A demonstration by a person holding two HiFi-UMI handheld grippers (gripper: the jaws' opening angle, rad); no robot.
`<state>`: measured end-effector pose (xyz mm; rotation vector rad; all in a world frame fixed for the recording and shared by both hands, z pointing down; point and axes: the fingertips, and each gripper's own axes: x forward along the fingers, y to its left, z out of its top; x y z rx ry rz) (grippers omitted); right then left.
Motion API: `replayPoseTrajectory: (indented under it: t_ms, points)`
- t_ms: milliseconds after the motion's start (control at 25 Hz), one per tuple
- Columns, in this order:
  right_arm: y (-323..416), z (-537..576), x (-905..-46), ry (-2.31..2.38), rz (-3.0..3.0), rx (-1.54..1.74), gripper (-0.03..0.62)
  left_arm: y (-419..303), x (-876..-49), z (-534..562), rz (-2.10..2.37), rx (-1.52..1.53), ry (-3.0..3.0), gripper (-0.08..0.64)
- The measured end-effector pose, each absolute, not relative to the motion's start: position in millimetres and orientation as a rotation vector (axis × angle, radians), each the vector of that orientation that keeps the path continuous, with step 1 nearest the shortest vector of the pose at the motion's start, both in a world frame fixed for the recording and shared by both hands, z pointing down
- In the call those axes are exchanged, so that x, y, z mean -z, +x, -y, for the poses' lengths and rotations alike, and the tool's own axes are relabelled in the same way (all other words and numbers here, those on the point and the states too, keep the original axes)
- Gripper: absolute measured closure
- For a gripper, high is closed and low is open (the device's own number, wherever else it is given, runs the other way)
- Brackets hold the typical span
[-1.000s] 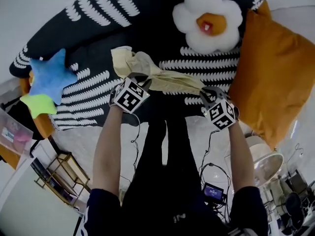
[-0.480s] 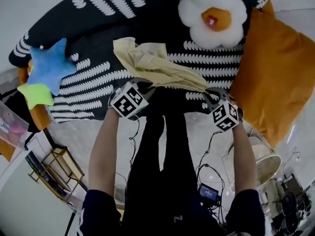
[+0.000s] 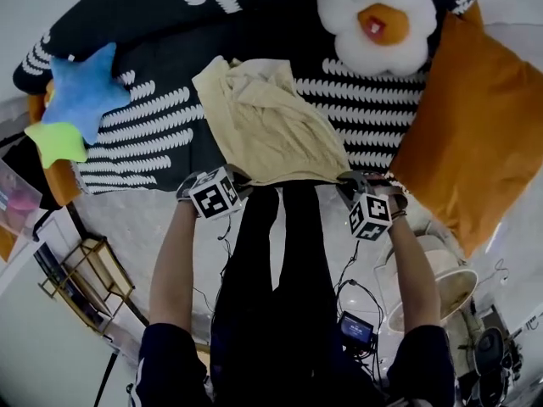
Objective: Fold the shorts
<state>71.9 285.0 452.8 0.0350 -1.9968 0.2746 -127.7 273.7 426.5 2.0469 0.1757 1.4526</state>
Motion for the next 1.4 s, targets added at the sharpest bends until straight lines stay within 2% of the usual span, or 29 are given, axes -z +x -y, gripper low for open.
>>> replayPoseTrajectory:
  t_ms: [480, 520, 560, 600, 640, 680, 760, 960, 1200, 1400]
  points:
    - [58, -334, -536, -0.018, 1.887, -0.191, 0.534, -143, -514, -333, 0.06, -1.491, 1.961, 0.522]
    - [57, -339, -541, -0.017, 1.875, -0.208, 0.515, -146, -520, -334, 0.105, -1.488, 1.939, 0.522]
    - [56, -346, -544, -0.022, 1.861, -0.237, 0.464, -148, -525, -335, 0.148, -1.475, 1.91, 0.51]
    - [55, -353, -547, -0.028, 1.848, -0.273, 0.385, -149, -528, -336, 0.184, -1.444, 1.873, 0.452]
    - [53, -359, -548, -0.028, 1.839, -0.31, 0.317, -148, -529, -338, 0.216, -1.399, 1.836, 0.355]
    - [51, -363, -547, -0.015, 1.839, -0.345, 0.271, -146, -528, -338, 0.249, -1.352, 1.806, 0.284]
    - [47, -359, -539, 0.05, 1.864, -0.4, 0.243, -143, -522, -332, 0.326, -1.276, 1.78, 0.266]
    - [35, -299, -487, 0.238, 2.018, -0.392, 0.249, -133, -492, -316, 0.471, -1.121, 1.758, 0.265]
    - [14, -162, -436, 0.302, 2.149, -0.228, 0.35, -125, -477, -281, 0.711, -0.917, 1.679, 0.266]
    - [-39, -69, -438, 0.148, 2.169, -0.094, 0.422, -166, -475, -222, 1.007, -0.702, 1.554, 0.267]
